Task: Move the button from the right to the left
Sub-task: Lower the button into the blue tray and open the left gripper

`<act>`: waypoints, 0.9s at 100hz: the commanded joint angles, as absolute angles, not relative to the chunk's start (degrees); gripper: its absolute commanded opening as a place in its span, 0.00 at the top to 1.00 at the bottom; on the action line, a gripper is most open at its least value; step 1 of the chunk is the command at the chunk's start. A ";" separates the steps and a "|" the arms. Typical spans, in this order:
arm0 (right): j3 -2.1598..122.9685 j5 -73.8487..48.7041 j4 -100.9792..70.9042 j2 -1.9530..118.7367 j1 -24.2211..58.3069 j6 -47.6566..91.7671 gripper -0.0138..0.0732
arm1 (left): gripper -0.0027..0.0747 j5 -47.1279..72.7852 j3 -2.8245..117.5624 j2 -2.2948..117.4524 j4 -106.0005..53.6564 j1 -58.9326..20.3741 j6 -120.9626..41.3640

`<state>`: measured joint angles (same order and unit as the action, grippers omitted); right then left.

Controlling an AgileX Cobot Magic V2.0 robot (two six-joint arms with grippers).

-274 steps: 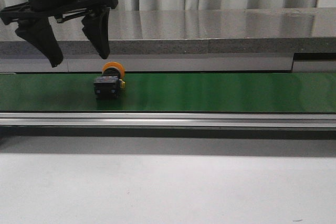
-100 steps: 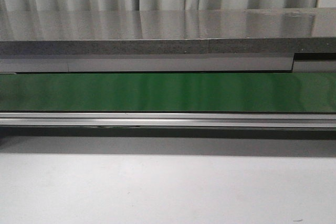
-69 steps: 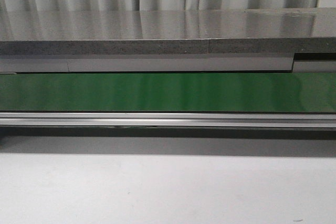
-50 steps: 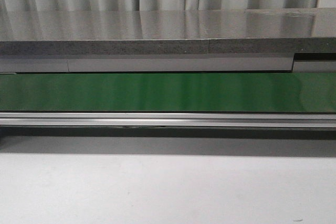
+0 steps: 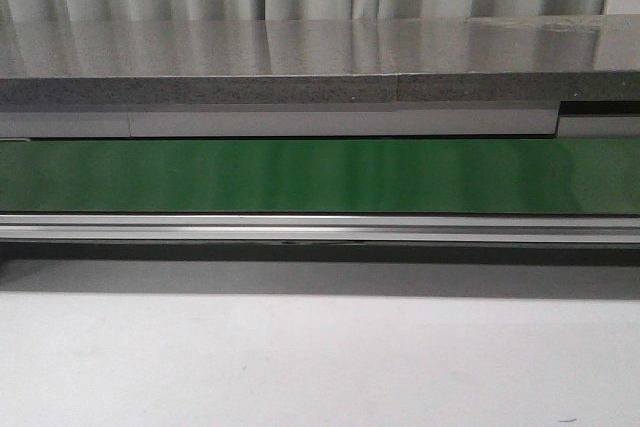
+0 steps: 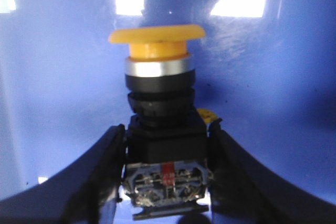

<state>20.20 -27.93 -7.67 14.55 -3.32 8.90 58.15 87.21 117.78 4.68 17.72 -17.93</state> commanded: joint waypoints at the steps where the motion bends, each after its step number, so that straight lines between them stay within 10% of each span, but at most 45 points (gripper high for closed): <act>1: 21.66 -23.27 -7.62 14.99 -3.30 9.37 0.92 | 0.54 57.25 88.48 114.90 4.64 18.06 -17.84; 14: 21.66 -23.27 -7.62 14.99 -3.30 9.37 0.92 | 0.37 57.37 88.48 114.90 5.08 18.06 -17.84; 36: 21.66 -23.27 -7.62 14.99 -3.30 9.37 0.92 | 0.36 61.31 90.51 114.68 4.97 18.06 -17.74; 67: 21.66 -23.27 -7.62 14.99 -3.30 9.37 0.92 | 0.99 64.12 97.90 107.66 -5.09 17.95 -17.21; 90: 21.66 -23.27 -7.62 14.99 -3.30 9.37 0.92 | 0.99 63.27 97.91 101.28 -18.13 15.61 -17.60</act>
<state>20.20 -27.93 -7.67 14.55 -3.32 8.90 64.25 96.02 106.03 -13.80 17.11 -17.93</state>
